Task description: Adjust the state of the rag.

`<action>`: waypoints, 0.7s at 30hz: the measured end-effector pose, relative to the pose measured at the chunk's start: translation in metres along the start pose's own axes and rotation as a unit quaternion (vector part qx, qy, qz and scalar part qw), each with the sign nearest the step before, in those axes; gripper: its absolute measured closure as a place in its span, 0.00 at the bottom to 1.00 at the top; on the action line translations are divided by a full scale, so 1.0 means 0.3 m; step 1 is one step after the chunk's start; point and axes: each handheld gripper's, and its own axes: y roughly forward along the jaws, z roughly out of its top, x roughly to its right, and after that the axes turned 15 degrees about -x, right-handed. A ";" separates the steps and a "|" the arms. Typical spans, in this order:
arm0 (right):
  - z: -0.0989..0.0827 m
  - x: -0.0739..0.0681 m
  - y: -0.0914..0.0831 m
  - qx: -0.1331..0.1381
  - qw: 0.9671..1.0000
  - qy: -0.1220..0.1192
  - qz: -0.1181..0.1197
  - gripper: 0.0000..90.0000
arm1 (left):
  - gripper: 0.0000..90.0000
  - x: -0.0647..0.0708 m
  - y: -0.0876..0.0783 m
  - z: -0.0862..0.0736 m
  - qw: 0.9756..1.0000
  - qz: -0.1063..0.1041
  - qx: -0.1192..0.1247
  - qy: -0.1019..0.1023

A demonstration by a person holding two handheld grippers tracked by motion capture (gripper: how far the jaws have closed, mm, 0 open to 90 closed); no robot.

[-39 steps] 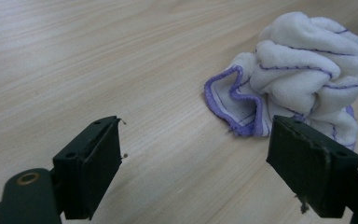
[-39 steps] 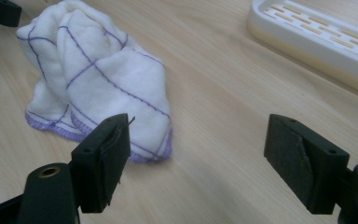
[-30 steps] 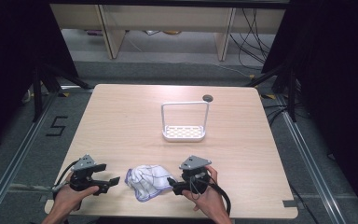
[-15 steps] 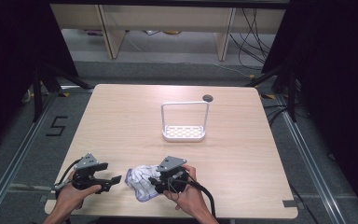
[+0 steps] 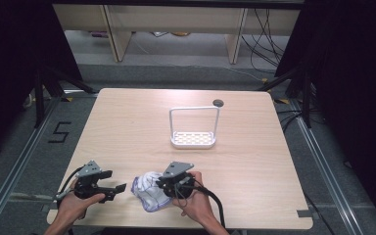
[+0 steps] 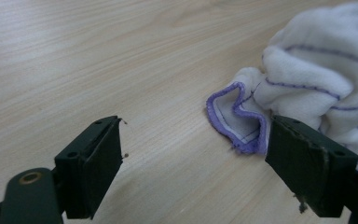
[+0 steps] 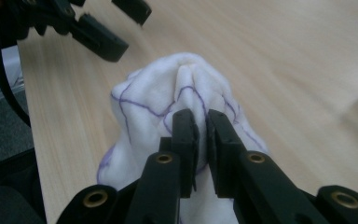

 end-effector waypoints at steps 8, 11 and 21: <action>-0.010 0.056 -0.216 0.051 0.999 0.001 -0.019 0.94 | 0.19 -0.002 -0.003 -0.001 1.000 -0.002 -0.004 0.000; -0.041 0.090 -0.298 0.062 0.997 0.006 -0.049 0.94 | 0.19 0.000 0.003 -0.001 1.000 -0.007 -0.005 0.001; -0.231 0.204 -0.196 -0.047 0.994 0.062 -0.083 0.93 | 0.24 0.043 0.021 0.017 0.999 -0.029 -0.004 0.023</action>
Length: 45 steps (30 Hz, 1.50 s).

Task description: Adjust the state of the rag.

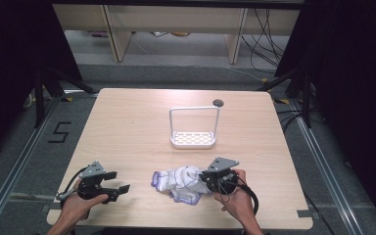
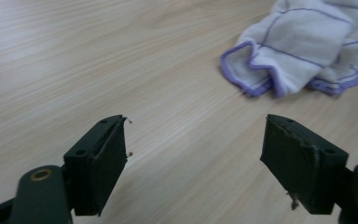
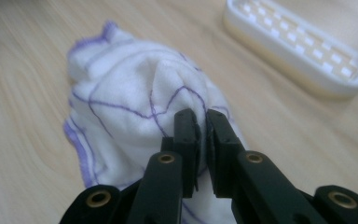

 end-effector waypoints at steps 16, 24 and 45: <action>-0.050 0.047 -0.043 0.002 0.999 0.054 0.003 0.59 | 0.46 0.157 0.192 0.135 0.993 -0.091 -0.041 0.070; -0.131 0.102 -0.022 -0.033 0.995 0.093 -0.013 0.55 | 0.56 0.170 0.225 0.159 0.993 -0.055 -0.044 0.089; -0.118 0.121 -0.088 0.012 0.999 0.049 -0.019 0.99 | 0.98 0.175 0.123 0.234 0.988 -0.056 -0.004 0.144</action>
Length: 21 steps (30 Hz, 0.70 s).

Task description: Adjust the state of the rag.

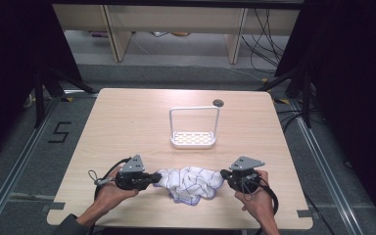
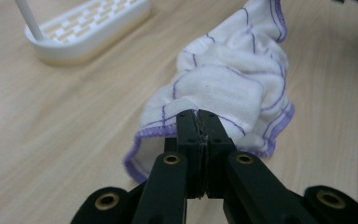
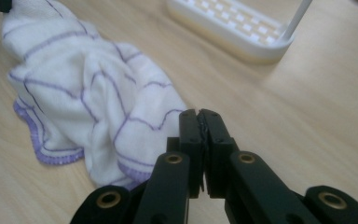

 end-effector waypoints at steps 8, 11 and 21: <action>0.014 -0.001 -0.210 0.069 0.997 -0.017 -0.029 0.99 | 0.98 0.022 -0.177 0.043 0.997 -0.039 0.065 -0.013; 0.009 0.004 -0.282 0.091 0.995 -0.016 -0.046 0.99 | 0.98 0.018 -0.240 0.052 0.996 -0.048 0.071 -0.012; 0.022 0.116 -0.074 0.038 0.997 -0.004 -0.070 0.99 | 0.97 -0.106 -0.013 -0.022 0.998 -0.022 -0.006 -0.064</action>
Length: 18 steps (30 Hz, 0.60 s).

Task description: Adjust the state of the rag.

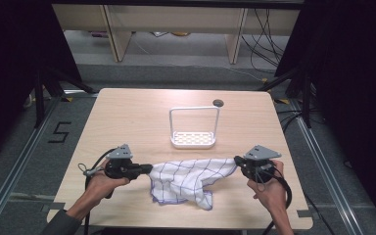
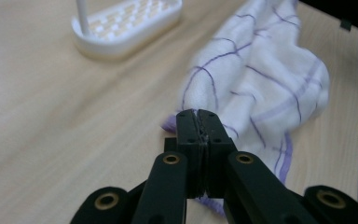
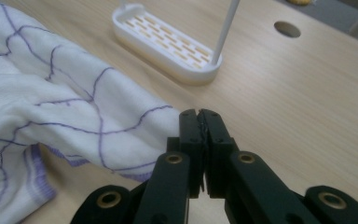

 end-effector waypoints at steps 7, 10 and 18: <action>0.004 -0.005 0.109 -0.034 0.999 -0.016 0.003 0.98 | 0.97 0.049 0.046 -0.041 0.998 0.003 -0.046 0.044; -0.030 -0.063 0.083 -0.046 0.998 -0.032 0.015 0.98 | 0.97 0.071 0.053 -0.089 0.996 0.002 -0.072 0.057; -0.143 -0.154 0.113 -0.098 0.993 -0.045 0.041 0.97 | 0.89 0.089 0.044 -0.116 0.996 -0.021 -0.079 0.043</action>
